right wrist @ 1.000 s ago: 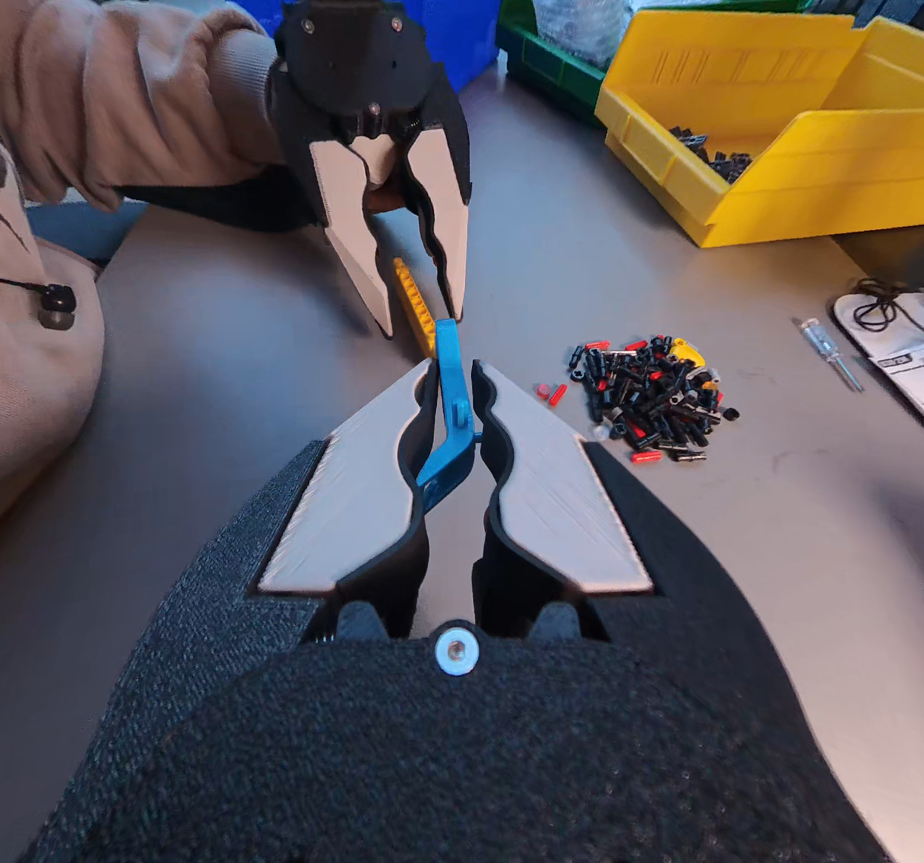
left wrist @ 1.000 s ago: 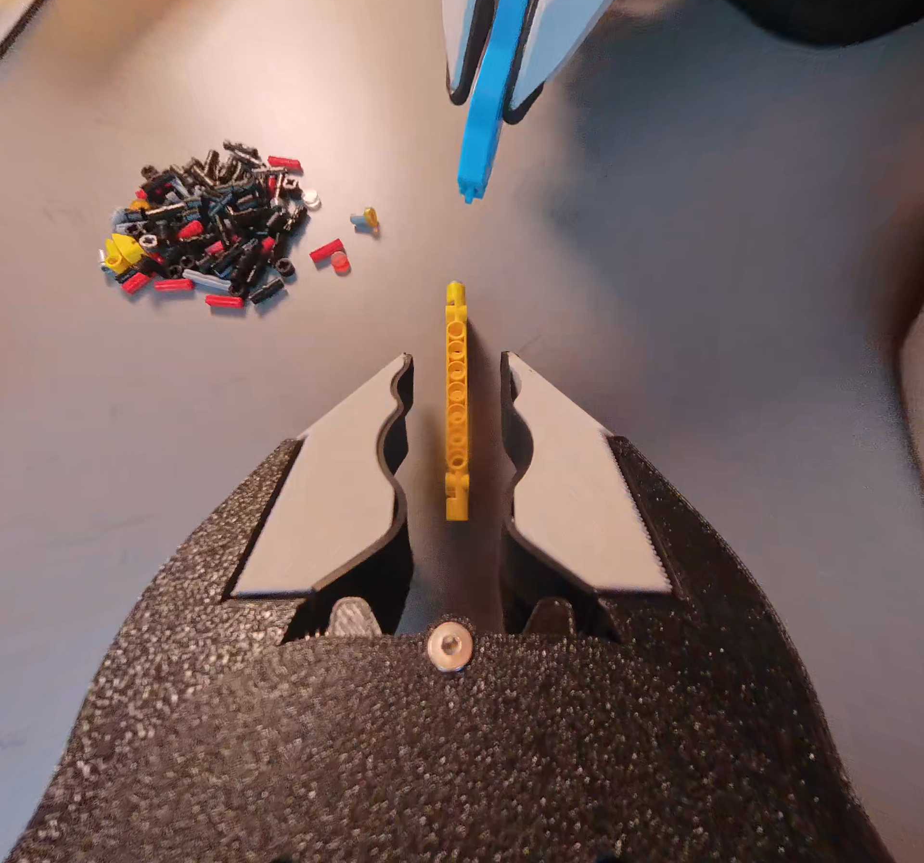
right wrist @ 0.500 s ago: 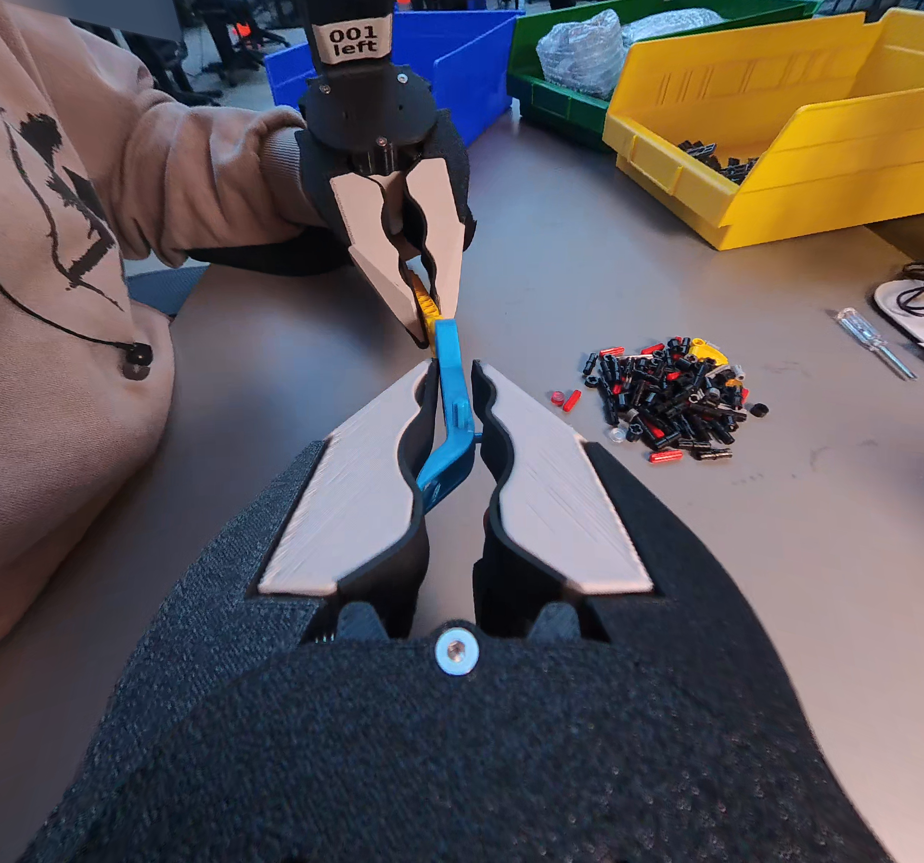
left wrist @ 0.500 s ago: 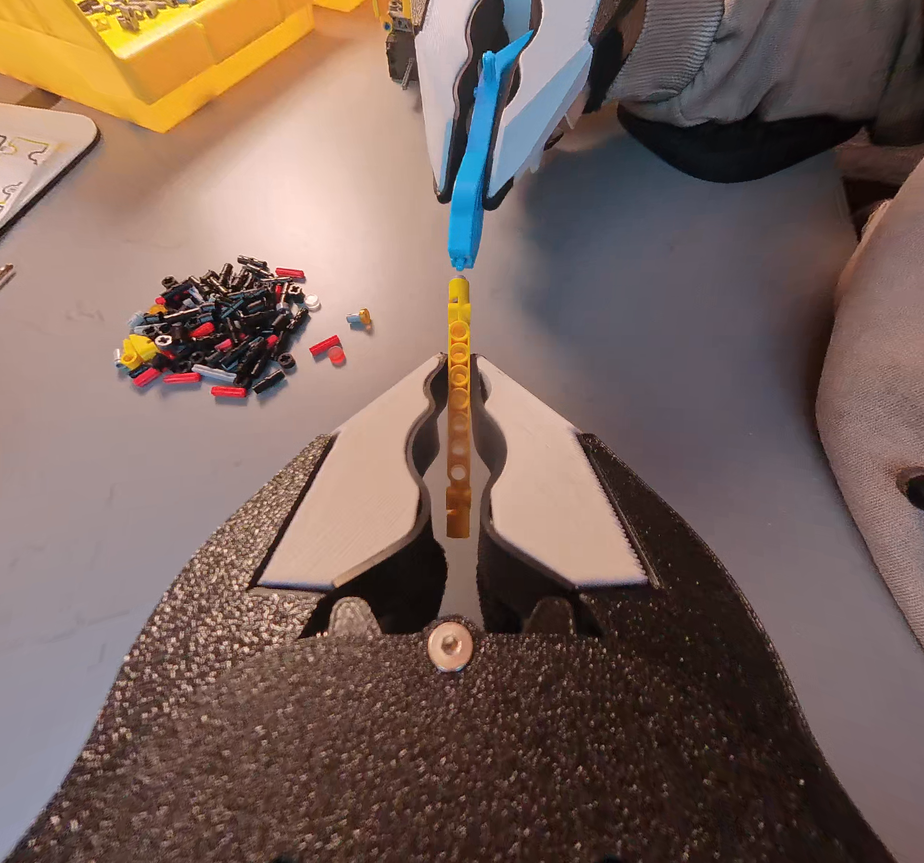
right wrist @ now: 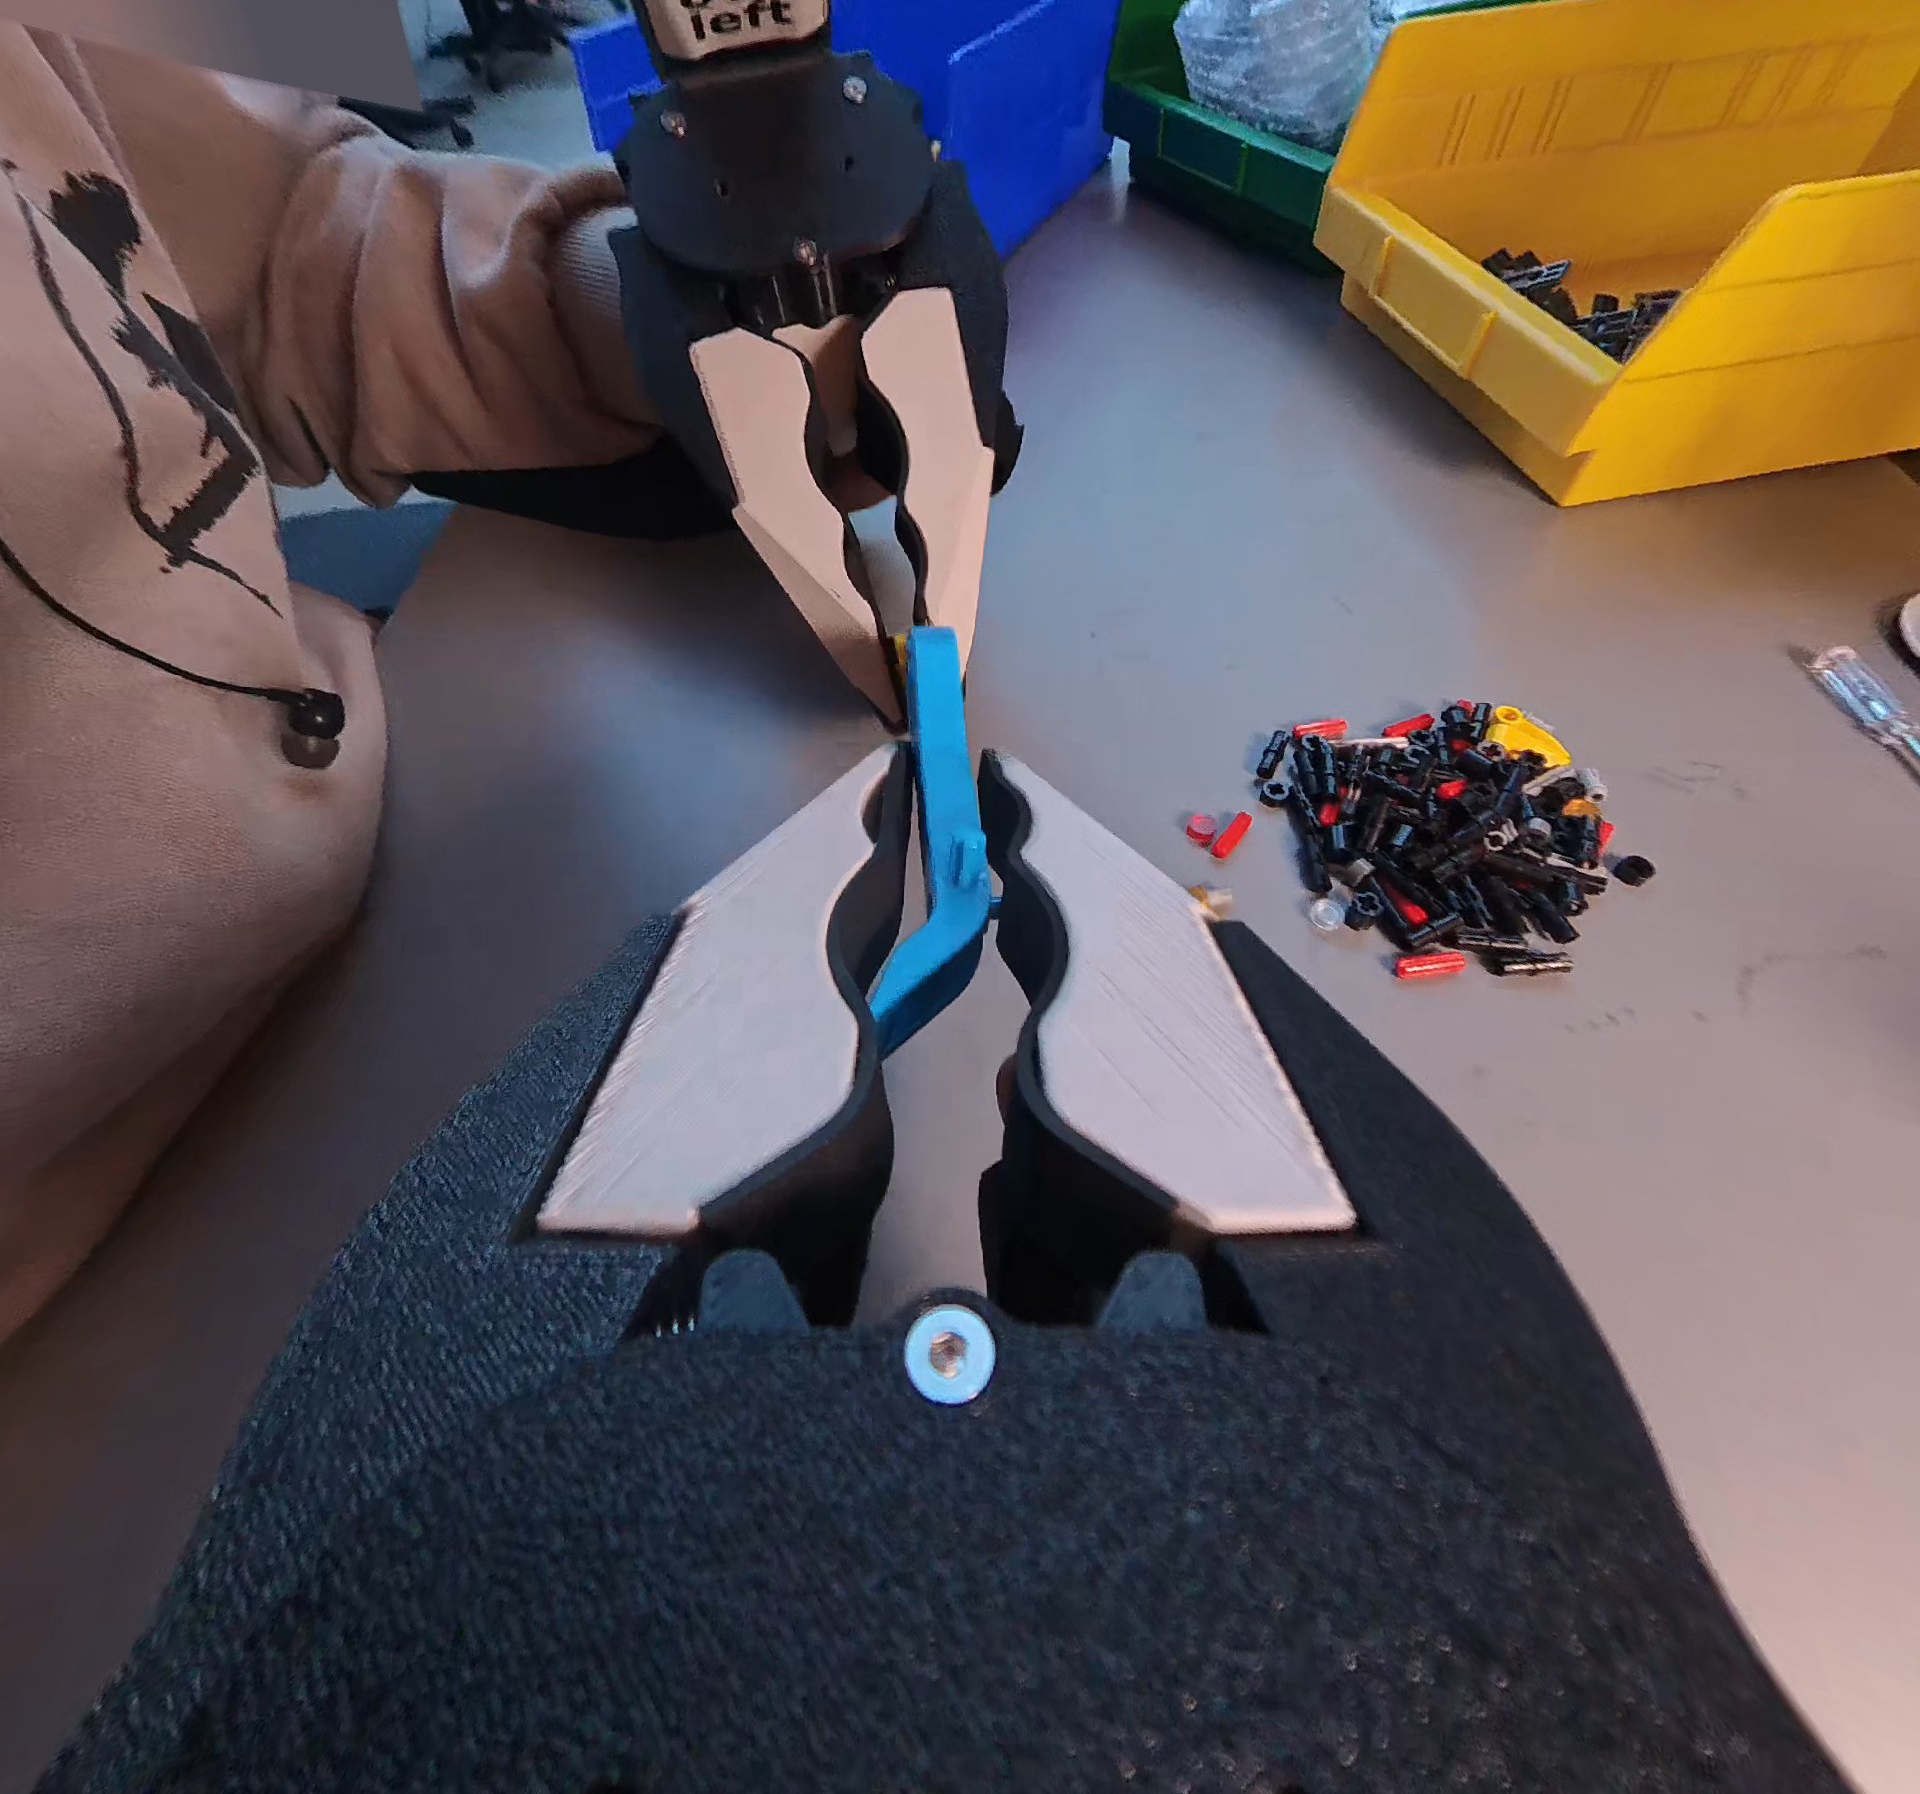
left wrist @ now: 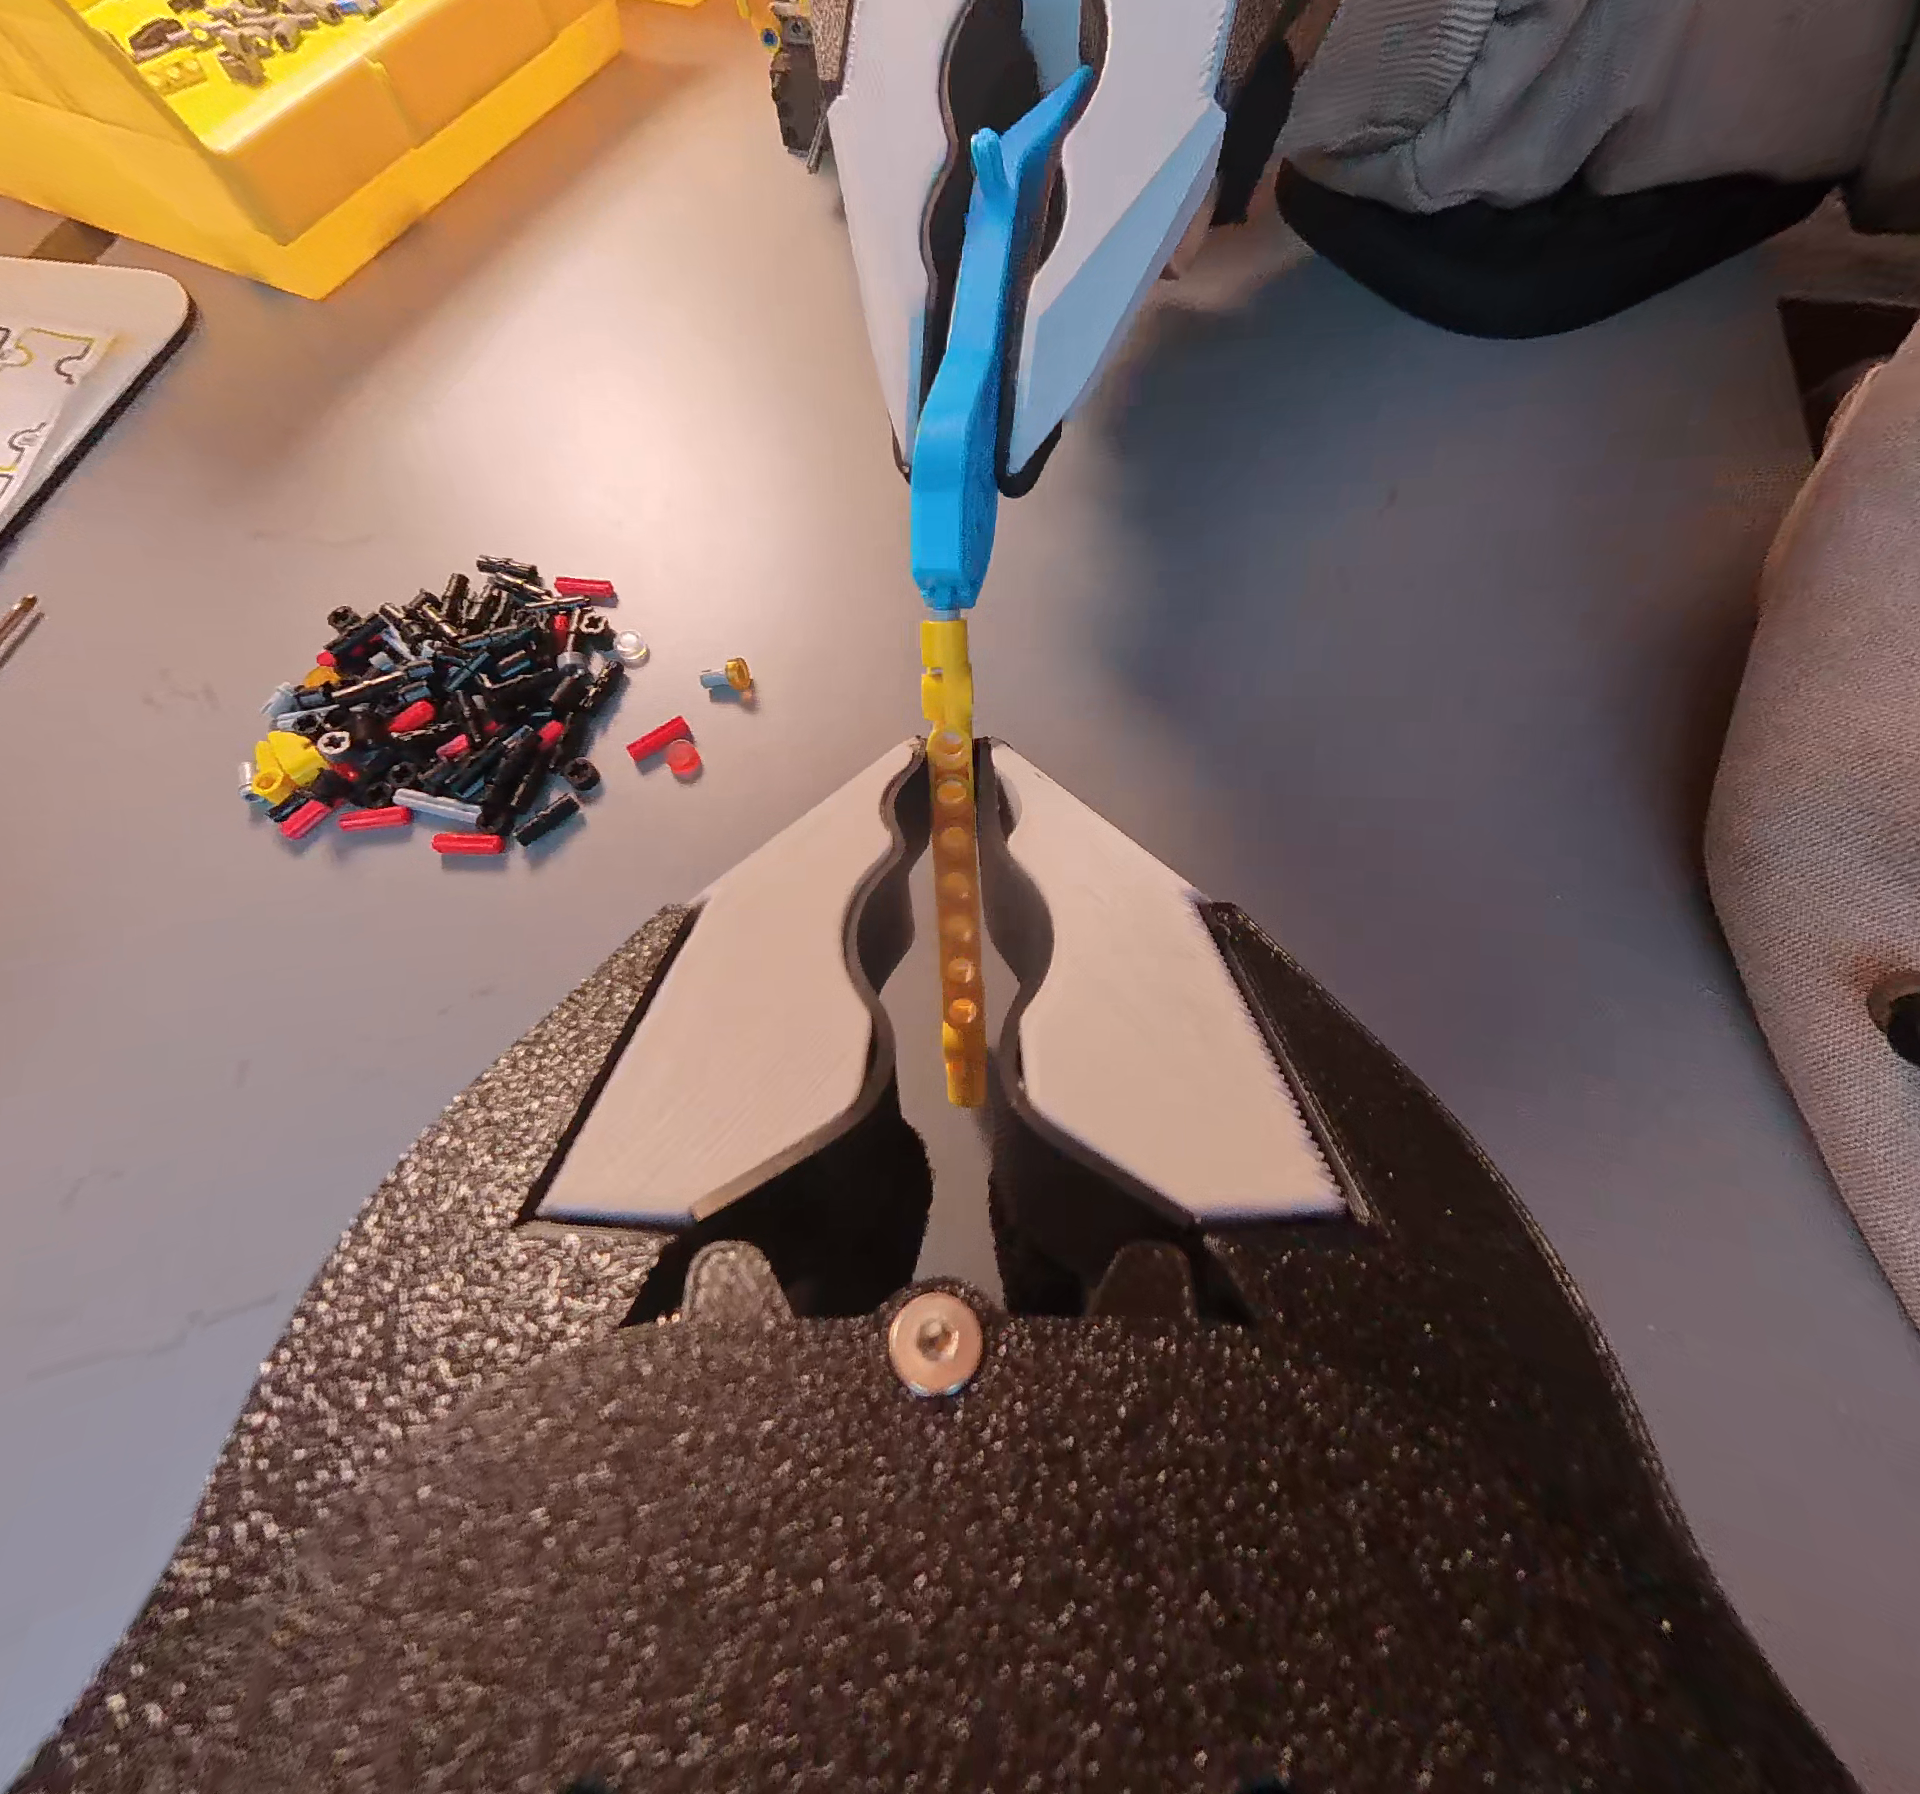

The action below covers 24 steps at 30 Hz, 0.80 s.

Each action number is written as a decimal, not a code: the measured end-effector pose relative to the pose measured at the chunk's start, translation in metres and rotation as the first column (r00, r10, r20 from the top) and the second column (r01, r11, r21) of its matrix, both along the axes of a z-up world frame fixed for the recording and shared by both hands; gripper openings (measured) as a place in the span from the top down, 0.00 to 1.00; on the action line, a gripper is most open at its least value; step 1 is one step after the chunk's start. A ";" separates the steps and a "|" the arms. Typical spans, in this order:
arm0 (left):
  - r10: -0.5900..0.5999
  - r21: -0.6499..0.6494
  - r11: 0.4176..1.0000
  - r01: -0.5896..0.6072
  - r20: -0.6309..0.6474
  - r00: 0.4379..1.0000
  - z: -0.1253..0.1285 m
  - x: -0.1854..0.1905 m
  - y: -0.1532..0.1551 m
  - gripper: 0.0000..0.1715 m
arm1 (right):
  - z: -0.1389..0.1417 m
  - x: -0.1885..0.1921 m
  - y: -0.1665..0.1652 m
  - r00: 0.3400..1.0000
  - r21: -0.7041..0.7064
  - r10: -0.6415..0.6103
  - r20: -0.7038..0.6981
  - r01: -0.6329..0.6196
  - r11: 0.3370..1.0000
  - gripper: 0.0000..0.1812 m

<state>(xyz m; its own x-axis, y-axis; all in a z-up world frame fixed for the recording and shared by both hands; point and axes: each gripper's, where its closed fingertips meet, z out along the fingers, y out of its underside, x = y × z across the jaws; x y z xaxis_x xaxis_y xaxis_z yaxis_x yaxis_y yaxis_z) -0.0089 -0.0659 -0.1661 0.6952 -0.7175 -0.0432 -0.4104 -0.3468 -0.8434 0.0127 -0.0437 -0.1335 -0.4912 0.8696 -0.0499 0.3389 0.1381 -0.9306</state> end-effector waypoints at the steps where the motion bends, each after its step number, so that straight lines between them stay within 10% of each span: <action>1: 0.003 0.005 1.000 -0.003 -0.030 1.000 -0.001 0.000 0.000 0.97 | -0.003 0.001 0.000 1.000 0.033 0.002 0.015 -0.003 0.999 0.94; 14: -0.027 -0.030 0.999 0.020 -0.260 0.965 -0.029 0.002 0.000 0.97 | -0.033 0.015 0.002 0.988 0.262 0.032 0.152 -0.071 0.962 0.95; 24: 0.066 -0.041 0.996 -0.078 -0.239 0.969 -0.027 -0.012 0.007 0.98 | -0.034 -0.006 0.011 0.989 0.079 -0.102 0.104 0.094 0.992 0.95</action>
<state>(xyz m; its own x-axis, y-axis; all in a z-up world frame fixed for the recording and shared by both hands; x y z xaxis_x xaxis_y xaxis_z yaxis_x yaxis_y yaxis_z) -0.0211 -0.0592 -0.1932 0.7189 -0.6716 -0.1791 -0.5695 -0.4214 -0.7057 0.0068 -0.0331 -0.1678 -0.3984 0.9167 -0.0316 0.4523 0.1663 -0.8762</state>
